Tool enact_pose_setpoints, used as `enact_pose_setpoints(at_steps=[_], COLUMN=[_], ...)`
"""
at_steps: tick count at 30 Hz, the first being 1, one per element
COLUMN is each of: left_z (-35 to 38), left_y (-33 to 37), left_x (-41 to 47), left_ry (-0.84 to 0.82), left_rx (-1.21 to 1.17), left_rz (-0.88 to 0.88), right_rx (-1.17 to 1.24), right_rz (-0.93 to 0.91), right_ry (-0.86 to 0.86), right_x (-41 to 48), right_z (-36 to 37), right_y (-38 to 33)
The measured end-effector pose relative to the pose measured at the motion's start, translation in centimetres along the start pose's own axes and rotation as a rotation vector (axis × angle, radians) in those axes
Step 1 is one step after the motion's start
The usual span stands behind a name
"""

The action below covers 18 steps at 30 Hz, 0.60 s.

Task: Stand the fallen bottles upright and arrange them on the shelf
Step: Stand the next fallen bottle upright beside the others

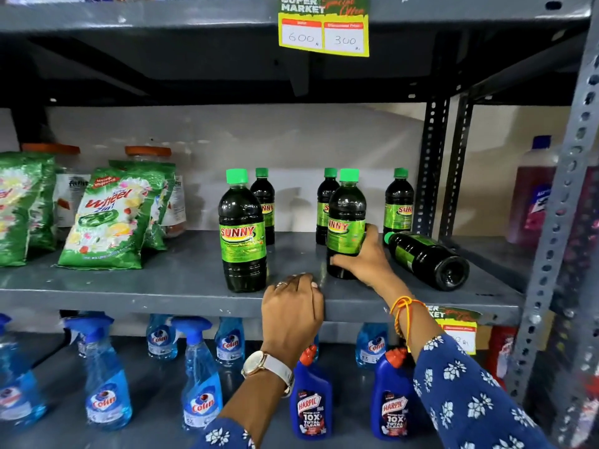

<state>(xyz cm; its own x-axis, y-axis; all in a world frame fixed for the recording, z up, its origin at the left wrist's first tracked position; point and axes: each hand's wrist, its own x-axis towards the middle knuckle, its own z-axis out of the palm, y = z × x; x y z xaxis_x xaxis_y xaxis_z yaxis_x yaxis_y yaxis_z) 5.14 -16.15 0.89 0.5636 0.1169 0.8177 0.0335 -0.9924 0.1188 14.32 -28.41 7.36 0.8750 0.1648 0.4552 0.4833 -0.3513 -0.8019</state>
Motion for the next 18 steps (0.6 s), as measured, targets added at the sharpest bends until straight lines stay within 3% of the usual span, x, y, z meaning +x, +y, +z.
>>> enact_pose_setpoints(at_steps=[4, 18], left_z=[0.08, 0.47], left_y=[0.06, -0.07], left_x=[-0.10, -0.01], left_ry=[0.018, 0.032], left_rx=[-0.003, -0.003], left_rz=[-0.001, -0.007], right_rx=[0.189, 0.211], right_rz=[0.011, 0.054], right_ry=[-0.034, -0.056], right_x=[0.36, 0.89], right_z=[0.02, 0.23], right_y=[0.38, 1.10])
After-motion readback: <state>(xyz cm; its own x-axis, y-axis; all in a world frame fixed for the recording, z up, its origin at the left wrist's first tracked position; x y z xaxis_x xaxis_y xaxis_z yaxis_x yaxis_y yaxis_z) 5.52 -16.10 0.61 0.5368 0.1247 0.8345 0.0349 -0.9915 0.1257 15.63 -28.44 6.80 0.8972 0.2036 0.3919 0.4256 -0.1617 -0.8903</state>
